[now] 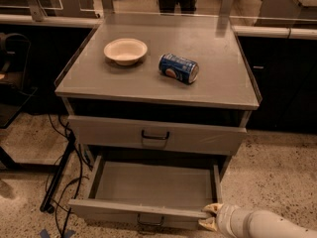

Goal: Open middle drawer

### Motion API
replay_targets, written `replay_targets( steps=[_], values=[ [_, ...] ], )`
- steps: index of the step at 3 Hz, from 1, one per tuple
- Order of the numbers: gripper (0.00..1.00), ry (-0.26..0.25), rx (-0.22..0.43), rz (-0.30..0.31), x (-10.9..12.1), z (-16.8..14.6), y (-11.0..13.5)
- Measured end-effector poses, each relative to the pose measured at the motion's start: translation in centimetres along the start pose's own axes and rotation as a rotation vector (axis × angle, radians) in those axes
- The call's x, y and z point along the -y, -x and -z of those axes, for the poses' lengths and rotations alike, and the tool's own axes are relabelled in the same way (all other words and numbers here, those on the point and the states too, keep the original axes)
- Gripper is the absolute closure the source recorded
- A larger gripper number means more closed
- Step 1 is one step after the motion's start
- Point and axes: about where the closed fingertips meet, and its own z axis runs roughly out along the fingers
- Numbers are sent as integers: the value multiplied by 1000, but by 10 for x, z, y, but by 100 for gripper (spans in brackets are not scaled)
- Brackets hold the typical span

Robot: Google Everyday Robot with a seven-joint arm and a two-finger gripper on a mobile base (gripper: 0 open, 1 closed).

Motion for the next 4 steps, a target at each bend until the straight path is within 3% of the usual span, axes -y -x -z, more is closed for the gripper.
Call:
replay_targets(
  steps=[2,3,4],
  values=[
    [52,0,0,0,0,0,0],
    [21,0,0,0,0,0,0],
    [0,0,0,0,0,0,0]
  ],
)
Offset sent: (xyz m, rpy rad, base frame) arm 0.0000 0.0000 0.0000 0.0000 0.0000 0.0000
